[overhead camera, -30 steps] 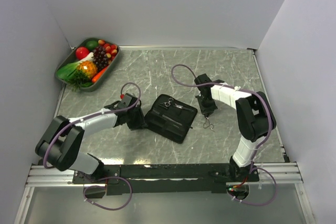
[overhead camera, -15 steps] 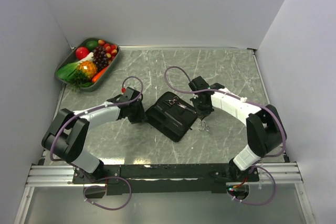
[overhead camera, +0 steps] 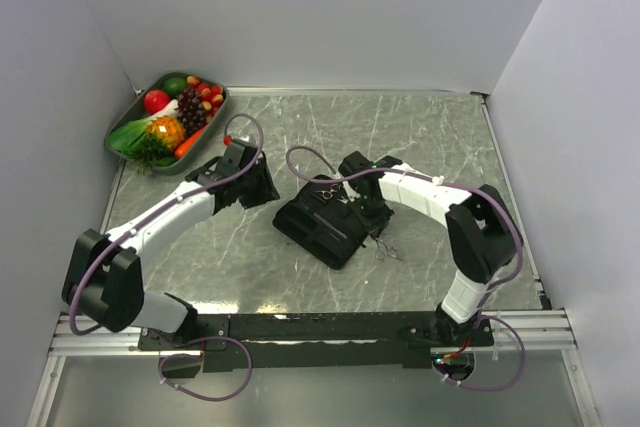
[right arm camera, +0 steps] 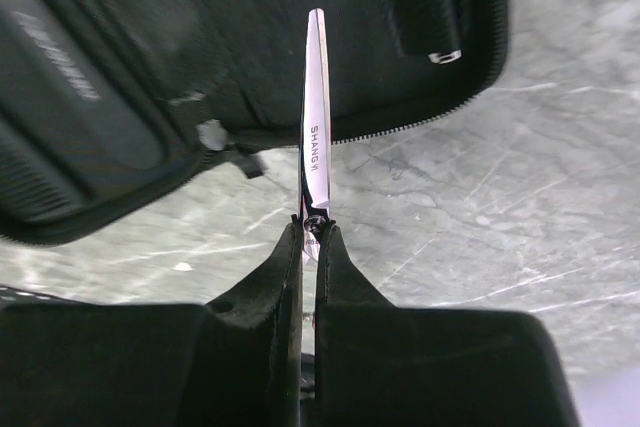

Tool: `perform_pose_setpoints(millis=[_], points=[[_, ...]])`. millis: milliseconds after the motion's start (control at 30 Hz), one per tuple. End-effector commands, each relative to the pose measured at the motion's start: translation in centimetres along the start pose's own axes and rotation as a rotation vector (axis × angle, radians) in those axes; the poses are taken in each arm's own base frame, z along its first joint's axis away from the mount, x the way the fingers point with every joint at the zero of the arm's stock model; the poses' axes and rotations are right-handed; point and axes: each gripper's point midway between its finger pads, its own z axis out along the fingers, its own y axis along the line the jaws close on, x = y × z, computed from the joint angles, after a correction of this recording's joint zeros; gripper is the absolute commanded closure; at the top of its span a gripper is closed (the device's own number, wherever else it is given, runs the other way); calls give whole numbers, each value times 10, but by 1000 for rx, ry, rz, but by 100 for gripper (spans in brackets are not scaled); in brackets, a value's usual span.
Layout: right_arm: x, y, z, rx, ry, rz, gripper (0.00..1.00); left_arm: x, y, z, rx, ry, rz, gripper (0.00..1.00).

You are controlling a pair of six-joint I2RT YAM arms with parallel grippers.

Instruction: Sort the hair-cutting tools

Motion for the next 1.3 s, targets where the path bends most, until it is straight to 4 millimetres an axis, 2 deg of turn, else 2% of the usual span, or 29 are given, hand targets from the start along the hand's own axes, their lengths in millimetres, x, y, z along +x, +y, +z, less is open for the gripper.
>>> perform_pose_setpoints(millis=[0, 167, 300, 400, 600, 767, 1067, 1267], points=[[-5, -8, -5, 49, 40, -74, 100, -20, -9, 12, 7, -15, 24, 54], [-12, -11, -5, 92, 79, -127, 100, -11, -13, 43, 23, 39, -7, 55], [-18, -8, -7, 111, 93, -193, 100, 8, -8, 64, 29, 105, -26, 56], [-15, -5, -4, 109, 126, -221, 100, 20, -5, 78, 30, 143, -34, 56], [-6, -5, -5, 116, 163, -243, 100, 29, -1, 84, 29, 172, -32, 57], [-7, 1, 2, 96, 171, -267, 100, 36, 5, 86, 19, 190, -27, 56], [-33, 6, 24, 80, 161, -323, 100, 51, 19, 85, -2, 217, -26, 57], [-61, 5, 29, 122, 104, -394, 100, 61, 25, 82, -3, 230, -28, 57]])
